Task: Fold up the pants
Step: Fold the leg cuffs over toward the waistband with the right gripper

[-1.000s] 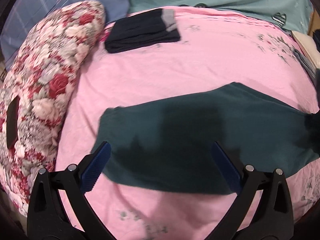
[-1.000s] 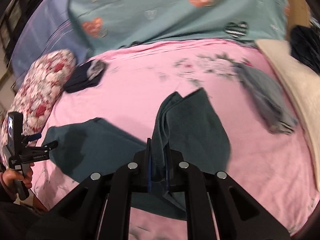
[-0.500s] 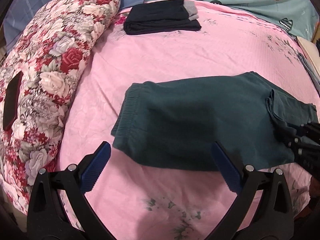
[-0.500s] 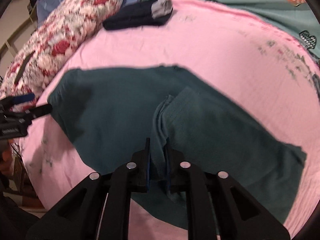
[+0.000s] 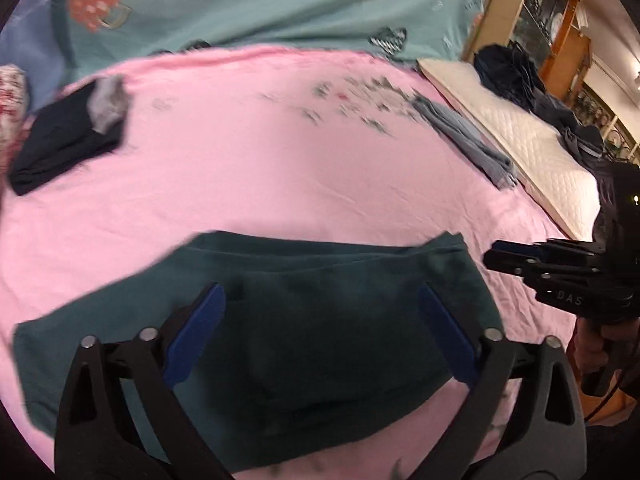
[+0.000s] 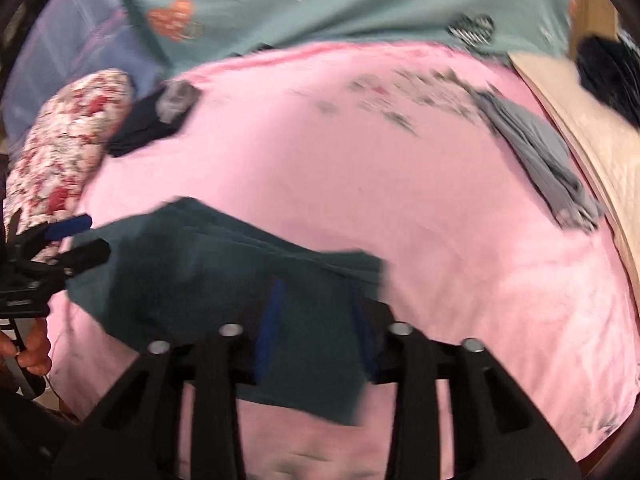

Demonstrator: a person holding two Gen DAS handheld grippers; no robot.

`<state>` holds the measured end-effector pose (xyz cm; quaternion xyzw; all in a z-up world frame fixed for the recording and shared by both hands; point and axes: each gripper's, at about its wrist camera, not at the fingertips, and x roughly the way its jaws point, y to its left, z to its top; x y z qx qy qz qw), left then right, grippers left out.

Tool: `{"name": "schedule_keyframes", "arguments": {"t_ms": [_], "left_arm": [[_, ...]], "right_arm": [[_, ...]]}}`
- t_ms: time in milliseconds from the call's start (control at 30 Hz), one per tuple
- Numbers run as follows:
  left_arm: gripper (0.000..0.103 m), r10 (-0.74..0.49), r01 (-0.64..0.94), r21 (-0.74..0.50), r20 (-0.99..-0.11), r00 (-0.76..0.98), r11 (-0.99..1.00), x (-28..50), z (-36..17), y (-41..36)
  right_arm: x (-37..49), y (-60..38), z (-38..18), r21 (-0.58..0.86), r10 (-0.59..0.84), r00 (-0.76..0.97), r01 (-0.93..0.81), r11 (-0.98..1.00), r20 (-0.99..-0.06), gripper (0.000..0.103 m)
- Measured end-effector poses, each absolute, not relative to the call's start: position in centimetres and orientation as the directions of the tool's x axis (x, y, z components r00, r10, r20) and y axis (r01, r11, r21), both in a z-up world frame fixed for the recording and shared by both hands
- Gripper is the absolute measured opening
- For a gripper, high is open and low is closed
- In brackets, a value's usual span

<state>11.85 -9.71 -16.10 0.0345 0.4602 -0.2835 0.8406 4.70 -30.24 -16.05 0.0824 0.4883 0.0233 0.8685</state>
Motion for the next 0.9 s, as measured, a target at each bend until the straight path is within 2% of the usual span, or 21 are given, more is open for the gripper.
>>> {"name": "schedule_keyframes", "arguments": {"t_ms": [67,167,267,333,433,467,533,600,633,700,733,767,800,833,900], "left_arm": [[0.072,-0.451,0.526,-0.233,-0.828,0.334,0.818,12.3,-18.2,-11.3],[0.063,-0.368,0.512,-0.173,-0.878,0.307,0.841,12.2,-21.4,-11.9],[0.065,-0.310,0.541,-0.075,-0.881,0.358,0.838,11.3,-21.6,-12.6],[0.066,-0.289,0.540,-0.052,-0.885,0.365,0.840,10.9,-21.7,-12.8],[0.066,-0.284,0.534,-0.064,-0.896,0.341,0.843,11.2,-21.0,-12.6],[0.066,-0.287,0.522,-0.070,-0.892,0.348,0.850,11.3,-20.4,-12.2],[0.077,-0.248,0.480,-0.036,-0.888,0.386,0.877,11.3,-19.9,-10.3],[0.077,-0.197,0.443,-0.010,-0.905,0.378,0.896,11.6,-20.9,-9.0],[0.080,-0.169,0.422,0.000,-0.917,0.362,0.907,11.8,-21.6,-8.1],[0.079,-0.178,0.369,-0.038,-0.919,0.351,0.929,12.1,-21.5,-5.7],[0.078,-0.161,0.340,-0.027,-0.914,0.372,0.940,12.1,-20.8,-4.3],[0.078,-0.156,0.326,-0.023,-0.907,0.391,0.945,12.0,-20.2,-3.4],[0.078,-0.147,0.304,-0.015,-0.897,0.417,0.953,12.0,-19.3,-2.2],[0.078,-0.136,0.289,-0.008,-0.893,0.428,0.957,12.0,-18.8,-1.6],[0.078,-0.112,0.255,0.010,-0.882,0.457,0.967,11.8,-18.0,0.1]], "right_arm": [[5.4,-31.2,-17.4,0.216,0.176,0.482,0.028,0.976,-0.858,0.019],[6.8,-31.9,-18.7,0.311,0.284,0.443,-0.011,0.950,-0.850,0.017],[8.6,-33.5,-19.6,0.384,0.352,0.431,-0.014,0.923,-0.831,0.017],[10.2,-35.9,-19.7,0.471,0.399,0.464,0.045,0.881,-0.791,0.017],[12.4,-38.4,-20.3,0.458,0.350,0.469,0.137,0.878,-0.811,0.017],[12.3,-38.3,-19.7,0.480,0.379,0.473,0.109,0.871,-0.795,0.017],[11.0,-36.4,-17.9,0.519,0.467,0.462,-0.017,0.855,-0.754,0.017],[9.5,-34.3,-17.7,0.570,0.559,0.397,-0.103,0.815,-0.728,0.017],[9.0,-33.6,-18.3,0.573,0.573,0.355,-0.116,0.811,-0.739,0.017],[7.8,-32.9,-20.8,0.439,0.455,0.285,-0.124,0.890,-0.844,0.016],[7.4,-33.3,-21.2,0.425,0.441,0.304,-0.123,0.897,-0.844,0.007],[7.1,-33.7,-20.9,0.433,0.442,0.312,-0.102,0.895,-0.841,0.007],[6.9,-33.7,-19.9,0.423,0.422,0.328,-0.072,0.903,-0.845,0.012],[6.7,-33.4,-18.8,0.423,0.422,0.358,-0.079,0.903,-0.833,0.015],[6.3,-31.4,-16.5,0.459,0.476,0.408,-0.145,0.876,-0.779,0.015]]}}
